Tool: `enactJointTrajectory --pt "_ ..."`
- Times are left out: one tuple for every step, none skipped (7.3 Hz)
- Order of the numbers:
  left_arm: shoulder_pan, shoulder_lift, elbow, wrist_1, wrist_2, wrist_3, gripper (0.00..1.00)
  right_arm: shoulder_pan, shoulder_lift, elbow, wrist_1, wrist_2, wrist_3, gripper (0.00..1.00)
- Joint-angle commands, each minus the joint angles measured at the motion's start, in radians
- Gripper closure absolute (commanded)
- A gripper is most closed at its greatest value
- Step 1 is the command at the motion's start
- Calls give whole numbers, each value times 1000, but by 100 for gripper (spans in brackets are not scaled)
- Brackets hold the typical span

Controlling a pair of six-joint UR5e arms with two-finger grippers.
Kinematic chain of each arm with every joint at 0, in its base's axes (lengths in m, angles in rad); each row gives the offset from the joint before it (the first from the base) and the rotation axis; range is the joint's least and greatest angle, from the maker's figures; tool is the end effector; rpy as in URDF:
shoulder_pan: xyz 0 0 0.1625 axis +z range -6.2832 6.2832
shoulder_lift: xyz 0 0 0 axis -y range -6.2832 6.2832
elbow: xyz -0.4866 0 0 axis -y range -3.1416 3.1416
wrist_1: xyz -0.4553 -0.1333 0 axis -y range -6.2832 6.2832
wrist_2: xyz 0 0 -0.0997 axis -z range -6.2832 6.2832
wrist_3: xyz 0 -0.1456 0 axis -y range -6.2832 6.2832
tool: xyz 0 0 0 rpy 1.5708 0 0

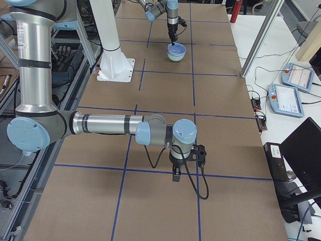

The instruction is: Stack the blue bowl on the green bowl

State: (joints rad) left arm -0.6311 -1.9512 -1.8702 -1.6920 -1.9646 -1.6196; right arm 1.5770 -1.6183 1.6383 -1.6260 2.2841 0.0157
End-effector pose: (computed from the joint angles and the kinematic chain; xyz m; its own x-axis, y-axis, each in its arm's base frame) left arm 0.5200 -0.4759 0.3501 0.5455 -0.4545 -0.7042 0.3495 0.8870 -0.3018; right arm 0.0413 -0.5276 0.7530 0.7559 0.0434 0.6533 -0.0181 0.9988 -0.0455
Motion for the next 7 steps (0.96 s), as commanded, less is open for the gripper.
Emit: enactJointTrajectory --pt "4 1 0 0 0 3 62 1 0 0 0 0 1 0" --pt "4 3 -6 -2 -2 7 41 1 0 0 0 0 0 0" --pt "-2 5 -33 -2 -8 13 26 0 0 0 0 0 0 0" --pt "-13 17 -84 0 -11 12 0 0 0 0 0 0 0 0" --pt "-51 52 -113 -3 -25 16 0 0 0 0 0 0 0 0" --pt "-149 90 -128 -3 -108 133 0 1 0 0 0 0 0 0" --pt "-241 169 -141 -3 -169 326 0 0 0 0 0 0 0 0"
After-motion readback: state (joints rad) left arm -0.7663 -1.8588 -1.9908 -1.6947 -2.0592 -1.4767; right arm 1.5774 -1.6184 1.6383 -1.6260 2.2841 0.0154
